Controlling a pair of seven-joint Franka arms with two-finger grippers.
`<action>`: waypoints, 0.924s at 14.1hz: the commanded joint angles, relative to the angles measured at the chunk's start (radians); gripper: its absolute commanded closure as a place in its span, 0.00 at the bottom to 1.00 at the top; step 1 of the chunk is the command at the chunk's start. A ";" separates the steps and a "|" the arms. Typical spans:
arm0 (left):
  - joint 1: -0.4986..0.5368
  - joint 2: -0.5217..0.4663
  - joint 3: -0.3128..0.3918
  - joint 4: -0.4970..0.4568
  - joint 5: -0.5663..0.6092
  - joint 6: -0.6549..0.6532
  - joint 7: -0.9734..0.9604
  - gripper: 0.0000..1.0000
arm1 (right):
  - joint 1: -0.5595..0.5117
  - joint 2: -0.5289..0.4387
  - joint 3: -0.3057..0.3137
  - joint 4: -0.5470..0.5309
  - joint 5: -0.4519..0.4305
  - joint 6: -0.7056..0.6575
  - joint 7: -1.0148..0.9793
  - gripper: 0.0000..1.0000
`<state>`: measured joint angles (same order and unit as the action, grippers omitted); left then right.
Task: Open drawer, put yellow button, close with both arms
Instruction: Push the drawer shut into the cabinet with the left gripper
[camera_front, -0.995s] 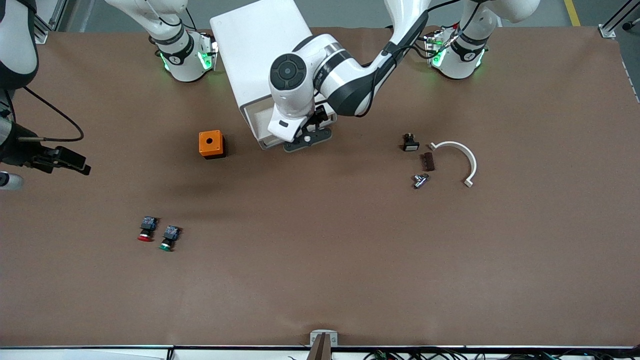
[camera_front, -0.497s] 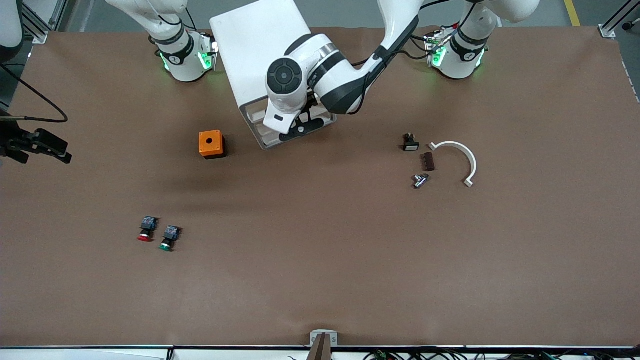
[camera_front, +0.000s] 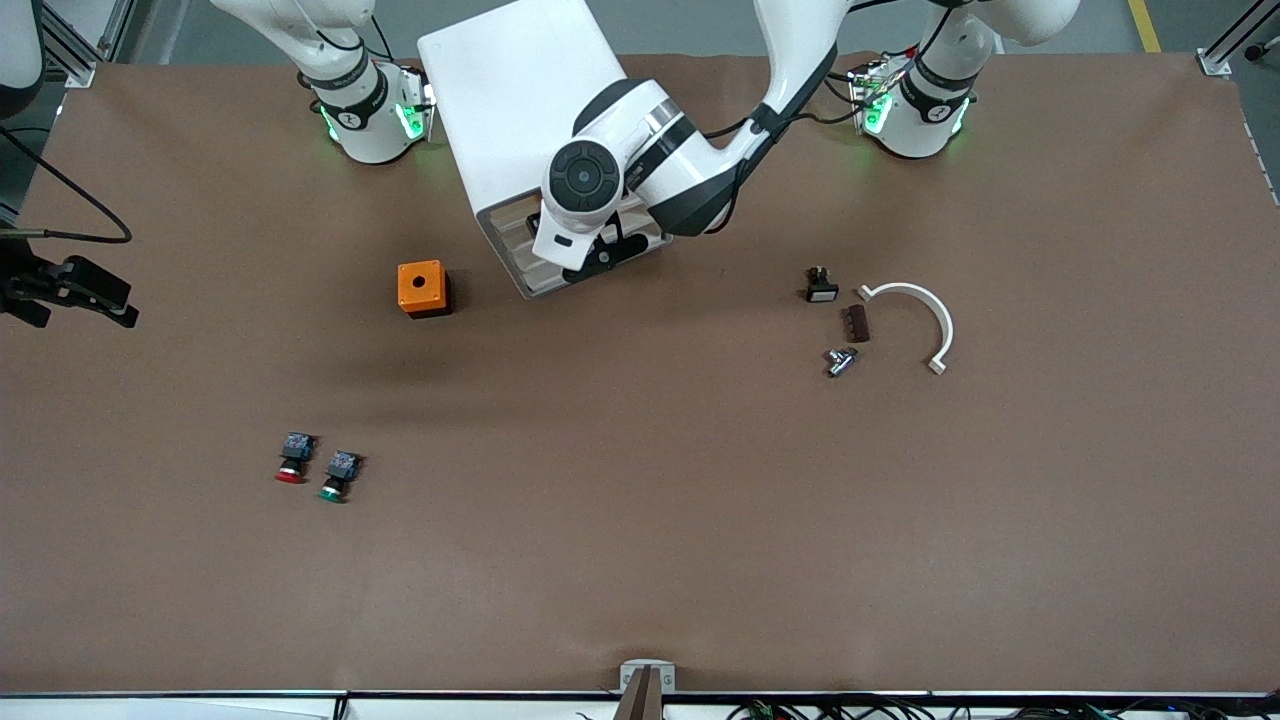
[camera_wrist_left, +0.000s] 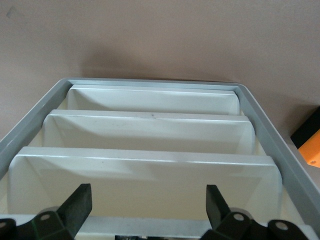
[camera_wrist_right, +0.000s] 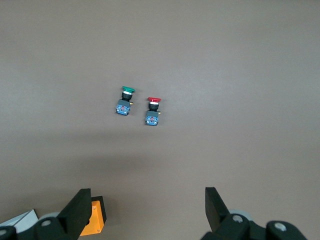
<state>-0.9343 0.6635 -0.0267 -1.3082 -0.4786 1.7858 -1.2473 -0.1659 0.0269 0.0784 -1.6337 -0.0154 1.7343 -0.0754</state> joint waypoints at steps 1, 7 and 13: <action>-0.009 -0.001 -0.007 0.001 -0.037 0.007 -0.012 0.01 | -0.006 0.004 0.011 0.017 -0.018 -0.012 0.020 0.00; 0.087 -0.033 0.007 0.018 0.131 0.007 0.003 0.01 | -0.004 0.004 0.011 0.014 -0.018 -0.005 0.022 0.00; 0.334 -0.194 0.004 0.055 0.227 -0.040 0.211 0.01 | -0.003 0.002 0.012 -0.001 -0.018 -0.002 0.095 0.00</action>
<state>-0.6371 0.5665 -0.0147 -1.2259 -0.3126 1.7937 -1.0969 -0.1653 0.0312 0.0820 -1.6353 -0.0157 1.7360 -0.0038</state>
